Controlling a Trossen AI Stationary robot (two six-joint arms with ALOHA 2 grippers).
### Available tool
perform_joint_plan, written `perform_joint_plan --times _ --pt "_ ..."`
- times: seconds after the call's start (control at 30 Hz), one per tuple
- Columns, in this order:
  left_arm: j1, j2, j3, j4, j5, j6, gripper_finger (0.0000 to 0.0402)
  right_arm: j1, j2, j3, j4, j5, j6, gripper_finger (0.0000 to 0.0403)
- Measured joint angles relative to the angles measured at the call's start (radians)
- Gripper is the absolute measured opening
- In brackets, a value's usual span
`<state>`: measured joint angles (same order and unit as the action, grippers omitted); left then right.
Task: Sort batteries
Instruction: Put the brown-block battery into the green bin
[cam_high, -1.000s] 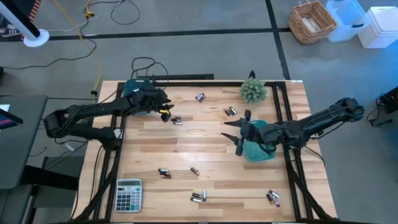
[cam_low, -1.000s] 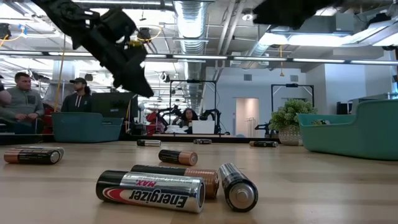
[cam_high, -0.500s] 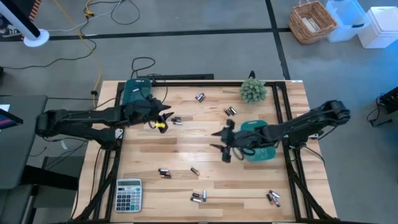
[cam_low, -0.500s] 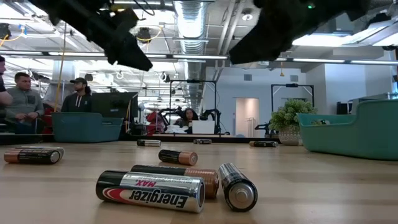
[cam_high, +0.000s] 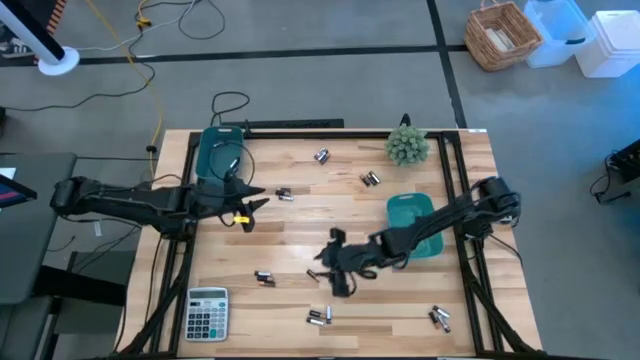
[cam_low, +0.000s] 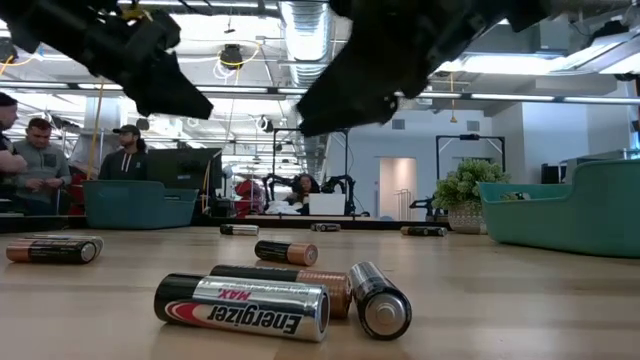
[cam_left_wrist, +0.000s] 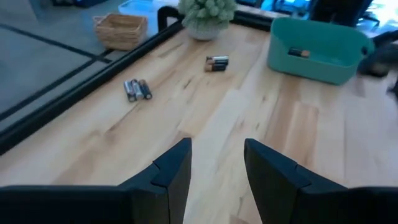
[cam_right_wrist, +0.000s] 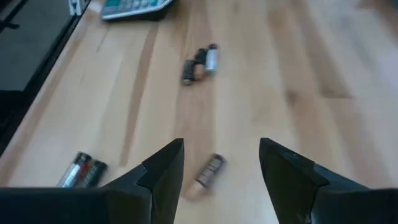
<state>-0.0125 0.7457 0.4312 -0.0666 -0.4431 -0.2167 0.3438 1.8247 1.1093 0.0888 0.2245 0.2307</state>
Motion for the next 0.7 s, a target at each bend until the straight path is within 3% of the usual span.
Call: perform_joint_plan --times 0.5,0.7 --pt "-0.066 -0.080 0.000 0.013 -0.003 0.035 0.0141 0.014 0.288 0.239 -0.221 0.050 0.150 0.0224" --pt "-0.068 -0.079 0.000 0.012 -0.001 0.032 0.0141 0.022 0.323 0.270 -0.258 0.116 0.192 0.0223"
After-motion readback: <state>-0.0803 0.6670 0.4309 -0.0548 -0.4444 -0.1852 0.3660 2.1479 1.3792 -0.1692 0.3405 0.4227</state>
